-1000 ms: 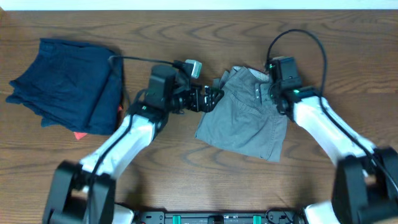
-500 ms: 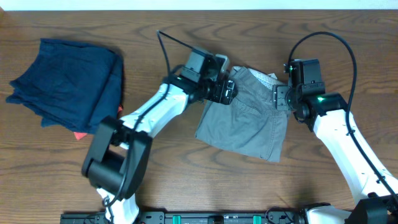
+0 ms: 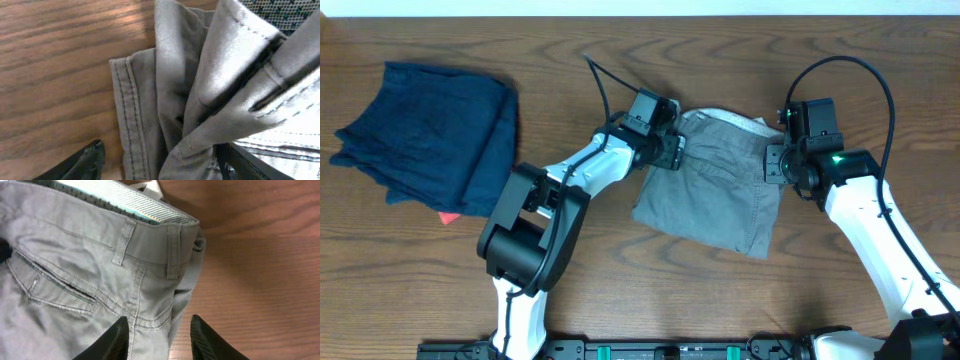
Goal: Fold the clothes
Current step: 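Release the right gripper and lift the shorts with the left gripper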
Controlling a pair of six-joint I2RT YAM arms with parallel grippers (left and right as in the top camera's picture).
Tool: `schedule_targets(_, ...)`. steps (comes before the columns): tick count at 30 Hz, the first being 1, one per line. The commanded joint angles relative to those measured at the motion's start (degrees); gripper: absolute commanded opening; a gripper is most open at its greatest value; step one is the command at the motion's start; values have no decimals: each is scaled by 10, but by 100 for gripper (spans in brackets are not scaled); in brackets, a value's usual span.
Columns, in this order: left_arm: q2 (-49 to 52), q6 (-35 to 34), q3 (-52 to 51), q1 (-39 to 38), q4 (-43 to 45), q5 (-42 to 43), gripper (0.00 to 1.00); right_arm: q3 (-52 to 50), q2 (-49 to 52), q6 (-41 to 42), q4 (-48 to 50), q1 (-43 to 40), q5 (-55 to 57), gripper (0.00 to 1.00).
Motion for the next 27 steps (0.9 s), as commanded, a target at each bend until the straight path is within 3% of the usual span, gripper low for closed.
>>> schedule_targets(1,36,3,-5,2,-11,44,74,0,-7,11,-3,-3,-4,39)
schedule_targets(3,35,3,-5,2,-12,81,81,0,-7,11,-4,-3,-4,40)
schedule_targets(9,35,3,-5,0,-31,178,78,0,-7,11,-5,-3,-4,40)
schedule_targets(11,35,3,-6,-2,-41,182,59,0,-7,11,-5,-3,-4,40)
schedule_targets(12,35,3,-6,-2,-46,182,43,0,-7,11,-5,-3,-4,40)
schedule_targets(17,34,3,-6,2,-39,182,6,0,-7,13,-8,-3,-4,40)
schedule_targets(23,8,3,-3,38,-26,181,6,0,-7,13,-20,-3,-4,38)
schedule_targets(27,-49,5,-3,101,-28,175,6,0,-8,13,-20,-3,-4,38)
